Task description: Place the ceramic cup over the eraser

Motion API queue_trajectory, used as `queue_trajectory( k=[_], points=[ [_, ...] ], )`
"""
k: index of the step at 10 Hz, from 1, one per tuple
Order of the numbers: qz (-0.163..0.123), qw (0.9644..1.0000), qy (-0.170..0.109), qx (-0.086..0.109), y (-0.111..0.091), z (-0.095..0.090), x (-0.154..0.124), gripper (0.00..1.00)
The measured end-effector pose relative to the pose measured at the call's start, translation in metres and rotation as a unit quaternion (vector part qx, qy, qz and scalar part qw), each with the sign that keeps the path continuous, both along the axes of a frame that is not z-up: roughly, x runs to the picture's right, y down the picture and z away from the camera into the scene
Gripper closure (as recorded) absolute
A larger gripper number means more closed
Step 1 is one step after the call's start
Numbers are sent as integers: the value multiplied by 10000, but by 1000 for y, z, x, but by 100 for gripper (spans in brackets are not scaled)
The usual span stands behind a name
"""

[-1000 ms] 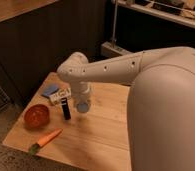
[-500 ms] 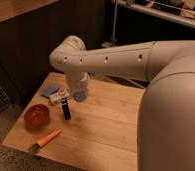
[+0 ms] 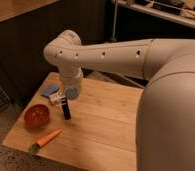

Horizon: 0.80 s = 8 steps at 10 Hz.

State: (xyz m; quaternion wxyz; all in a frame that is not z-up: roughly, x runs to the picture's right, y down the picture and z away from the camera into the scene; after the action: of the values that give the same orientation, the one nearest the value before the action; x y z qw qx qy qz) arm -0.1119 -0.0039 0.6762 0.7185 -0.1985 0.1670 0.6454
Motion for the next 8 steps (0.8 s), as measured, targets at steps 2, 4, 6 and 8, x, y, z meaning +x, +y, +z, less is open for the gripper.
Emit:
queue_trajectory(
  k=[2, 4, 6, 8],
  points=[
    [-110, 9999, -112, -61, 3, 2, -11, 100],
    [-248, 9993, -197, -184, 15, 5, -23, 100],
    [-380, 9985, -231, -308, 28, 10, -31, 100],
    [-475, 9977, -263, -394, 38, 15, -38, 100]
  ],
)
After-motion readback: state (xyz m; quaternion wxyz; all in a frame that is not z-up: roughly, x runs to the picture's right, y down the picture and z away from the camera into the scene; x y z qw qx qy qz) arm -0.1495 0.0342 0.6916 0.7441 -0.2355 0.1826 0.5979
